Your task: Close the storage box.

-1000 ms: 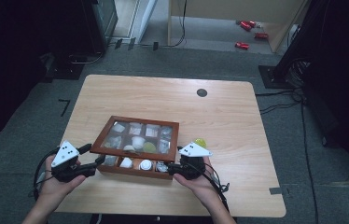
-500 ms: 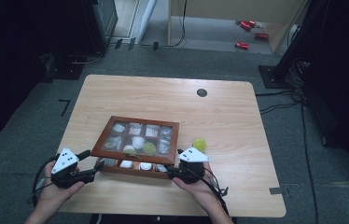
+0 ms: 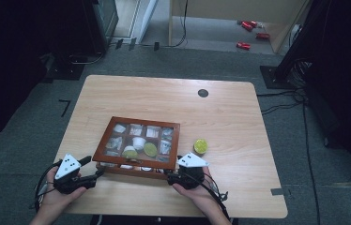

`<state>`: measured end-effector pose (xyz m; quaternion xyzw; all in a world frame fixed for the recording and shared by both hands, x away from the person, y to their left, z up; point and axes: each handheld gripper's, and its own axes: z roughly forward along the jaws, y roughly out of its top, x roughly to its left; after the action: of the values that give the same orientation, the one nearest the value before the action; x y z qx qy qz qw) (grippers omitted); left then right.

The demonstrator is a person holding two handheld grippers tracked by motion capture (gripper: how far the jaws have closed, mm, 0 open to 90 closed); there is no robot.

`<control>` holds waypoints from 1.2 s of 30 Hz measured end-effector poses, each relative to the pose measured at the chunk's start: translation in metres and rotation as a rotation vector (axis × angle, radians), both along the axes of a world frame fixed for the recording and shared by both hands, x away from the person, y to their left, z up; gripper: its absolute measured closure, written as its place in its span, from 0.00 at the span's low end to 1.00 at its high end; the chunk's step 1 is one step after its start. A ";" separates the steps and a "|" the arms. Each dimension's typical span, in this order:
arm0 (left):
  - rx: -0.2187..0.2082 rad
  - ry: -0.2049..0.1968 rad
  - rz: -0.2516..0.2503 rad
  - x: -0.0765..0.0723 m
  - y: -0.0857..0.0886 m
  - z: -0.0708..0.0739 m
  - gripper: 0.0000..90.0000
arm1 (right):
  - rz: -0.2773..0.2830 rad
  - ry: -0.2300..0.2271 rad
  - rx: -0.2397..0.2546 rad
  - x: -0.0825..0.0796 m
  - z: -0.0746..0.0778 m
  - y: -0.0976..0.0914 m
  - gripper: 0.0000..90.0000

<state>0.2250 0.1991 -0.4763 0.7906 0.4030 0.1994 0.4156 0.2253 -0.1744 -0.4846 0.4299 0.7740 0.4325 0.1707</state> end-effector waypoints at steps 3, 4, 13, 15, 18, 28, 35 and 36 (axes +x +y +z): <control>0.006 0.000 -0.009 -0.001 -0.002 -0.002 0.35 | 0.001 0.003 0.003 -0.003 -0.002 0.001 0.36; 0.016 0.000 -0.012 -0.002 -0.003 -0.003 0.35 | 0.000 0.005 0.005 -0.003 -0.002 0.001 0.36; 0.035 -0.015 -0.022 -0.004 -0.008 -0.004 0.35 | -0.004 0.013 0.012 -0.009 -0.001 -0.002 0.35; 0.034 -0.018 -0.023 -0.005 -0.008 -0.004 0.35 | -0.004 0.014 0.011 -0.011 -0.001 -0.002 0.36; 0.036 -0.020 -0.027 -0.006 -0.008 -0.004 0.35 | -0.006 0.016 0.015 -0.011 -0.001 -0.002 0.36; 0.037 -0.025 -0.037 -0.007 -0.010 -0.004 0.35 | 0.008 0.041 -0.016 -0.015 -0.006 0.001 0.35; 0.041 -0.025 -0.034 -0.008 -0.011 -0.004 0.35 | 0.007 0.060 -0.007 -0.014 -0.008 0.000 0.34; 0.043 -0.024 -0.033 -0.008 -0.011 -0.004 0.35 | 0.010 0.061 -0.005 -0.014 -0.009 0.000 0.34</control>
<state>0.2171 0.1878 -0.4804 0.8035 0.3803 0.2105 0.4068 0.2116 -0.1748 -0.4932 0.4387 0.7821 0.4179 0.1459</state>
